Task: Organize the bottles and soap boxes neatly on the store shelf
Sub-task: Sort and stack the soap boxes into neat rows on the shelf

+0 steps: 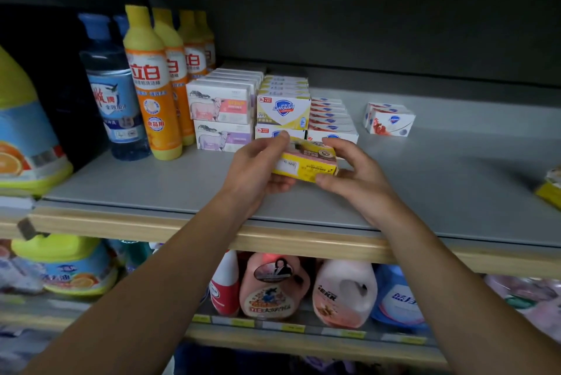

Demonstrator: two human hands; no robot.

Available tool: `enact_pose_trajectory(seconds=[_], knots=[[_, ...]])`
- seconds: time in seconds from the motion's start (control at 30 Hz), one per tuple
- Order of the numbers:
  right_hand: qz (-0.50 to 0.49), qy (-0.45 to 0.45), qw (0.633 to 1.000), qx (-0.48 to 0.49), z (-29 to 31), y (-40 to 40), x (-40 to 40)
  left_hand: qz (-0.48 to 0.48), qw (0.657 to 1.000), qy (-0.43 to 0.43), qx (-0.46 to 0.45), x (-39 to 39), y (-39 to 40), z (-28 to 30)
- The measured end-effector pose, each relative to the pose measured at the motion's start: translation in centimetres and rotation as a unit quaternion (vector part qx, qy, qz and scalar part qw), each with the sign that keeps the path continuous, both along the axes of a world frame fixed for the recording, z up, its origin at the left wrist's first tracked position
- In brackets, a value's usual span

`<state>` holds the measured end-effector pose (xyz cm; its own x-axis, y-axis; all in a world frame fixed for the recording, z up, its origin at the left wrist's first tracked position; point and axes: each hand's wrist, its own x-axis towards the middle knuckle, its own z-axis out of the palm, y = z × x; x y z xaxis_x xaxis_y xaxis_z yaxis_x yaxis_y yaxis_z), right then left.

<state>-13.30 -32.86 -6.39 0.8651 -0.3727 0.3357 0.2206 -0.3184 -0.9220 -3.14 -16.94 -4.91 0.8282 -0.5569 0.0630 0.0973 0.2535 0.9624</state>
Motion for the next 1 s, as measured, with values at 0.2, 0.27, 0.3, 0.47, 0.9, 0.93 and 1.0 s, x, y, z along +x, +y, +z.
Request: enact_pose_trajectory(seconds=[0.2, 0.27, 0.3, 0.47, 0.9, 0.93, 1.0], knots=[[-0.049, -0.048, 0.996, 0.062, -0.4, -0.5, 0.7, -0.034, 0.998, -0.045, -0.031, -0.4, 0.2, -0.5], [-0.076, -0.063, 0.995, 0.034, -0.6, -0.6, 0.8, -0.048, 0.994, -0.084, -0.043, -0.4, 0.3, -0.7], [-0.078, -0.07, 0.994, 0.015, -0.7, -0.7, 0.8, -0.046, 0.992, -0.108, -0.048, -0.4, 0.3, -0.7], [-0.032, -0.093, 0.995, 0.023, -0.8, -0.9, 0.7, 0.003, 0.982, -0.185, -0.05, -0.8, 0.3, -0.8], [-0.144, -0.038, 0.921, -0.359, 1.8, -1.0, -3.2, -0.059, 0.993, -0.103, -0.015, -2.6, -2.2, 0.8], [-0.153, -0.032, 0.914, -0.374, 2.2, -1.5, -4.1, -0.073, 0.992, -0.105, -0.008, -3.3, -3.1, 1.1], [-0.172, -0.022, 0.918, -0.357, 2.9, -3.1, -6.2, -0.099, 0.99, -0.101, -0.003, -4.9, -5.2, 1.6]])
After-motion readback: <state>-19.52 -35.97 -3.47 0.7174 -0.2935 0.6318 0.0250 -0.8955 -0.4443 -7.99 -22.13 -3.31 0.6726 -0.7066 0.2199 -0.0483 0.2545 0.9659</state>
